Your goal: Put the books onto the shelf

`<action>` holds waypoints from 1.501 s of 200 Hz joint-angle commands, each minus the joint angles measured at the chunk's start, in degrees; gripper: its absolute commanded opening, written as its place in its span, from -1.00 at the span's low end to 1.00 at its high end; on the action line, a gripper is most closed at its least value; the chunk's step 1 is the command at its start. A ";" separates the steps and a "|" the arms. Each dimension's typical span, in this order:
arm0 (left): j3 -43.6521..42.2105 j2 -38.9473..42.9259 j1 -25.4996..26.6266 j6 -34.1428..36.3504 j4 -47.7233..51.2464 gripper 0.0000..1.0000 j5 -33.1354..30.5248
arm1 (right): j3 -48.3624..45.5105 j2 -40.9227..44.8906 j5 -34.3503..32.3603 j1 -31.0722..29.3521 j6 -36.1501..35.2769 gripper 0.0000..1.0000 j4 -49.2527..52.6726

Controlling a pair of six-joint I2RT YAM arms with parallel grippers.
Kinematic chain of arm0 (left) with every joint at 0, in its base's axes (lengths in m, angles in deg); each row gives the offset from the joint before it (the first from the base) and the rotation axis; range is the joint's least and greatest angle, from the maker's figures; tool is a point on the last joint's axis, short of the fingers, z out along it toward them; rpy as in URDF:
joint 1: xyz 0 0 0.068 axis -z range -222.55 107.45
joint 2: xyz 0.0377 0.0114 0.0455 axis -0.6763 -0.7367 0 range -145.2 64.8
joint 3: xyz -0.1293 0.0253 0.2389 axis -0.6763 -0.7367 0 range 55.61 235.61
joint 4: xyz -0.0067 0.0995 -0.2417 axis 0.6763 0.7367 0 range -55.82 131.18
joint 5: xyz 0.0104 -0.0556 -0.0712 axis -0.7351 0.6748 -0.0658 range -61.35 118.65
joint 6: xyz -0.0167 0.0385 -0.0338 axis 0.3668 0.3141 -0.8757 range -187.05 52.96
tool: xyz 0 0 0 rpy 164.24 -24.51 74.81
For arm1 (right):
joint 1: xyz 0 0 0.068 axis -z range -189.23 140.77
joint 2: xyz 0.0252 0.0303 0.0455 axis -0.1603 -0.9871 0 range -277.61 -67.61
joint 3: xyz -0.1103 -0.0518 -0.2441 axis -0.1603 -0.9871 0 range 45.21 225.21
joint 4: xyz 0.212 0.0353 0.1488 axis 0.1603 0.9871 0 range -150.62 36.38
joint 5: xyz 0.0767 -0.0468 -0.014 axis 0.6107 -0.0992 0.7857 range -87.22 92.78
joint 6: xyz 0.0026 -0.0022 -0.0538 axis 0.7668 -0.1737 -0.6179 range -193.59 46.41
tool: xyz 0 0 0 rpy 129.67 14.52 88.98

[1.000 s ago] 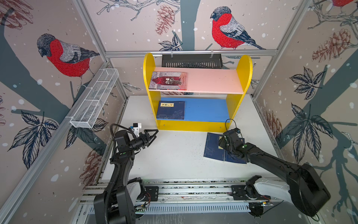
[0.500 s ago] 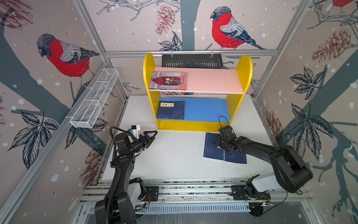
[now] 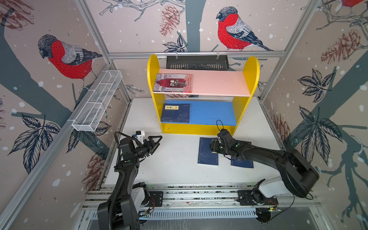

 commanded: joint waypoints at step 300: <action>3.37 -26.58 18.63 14.11 -5.71 0.49 -3.03 | 2.78 -5.84 11.22 -4.51 1.55 0.24 -6.51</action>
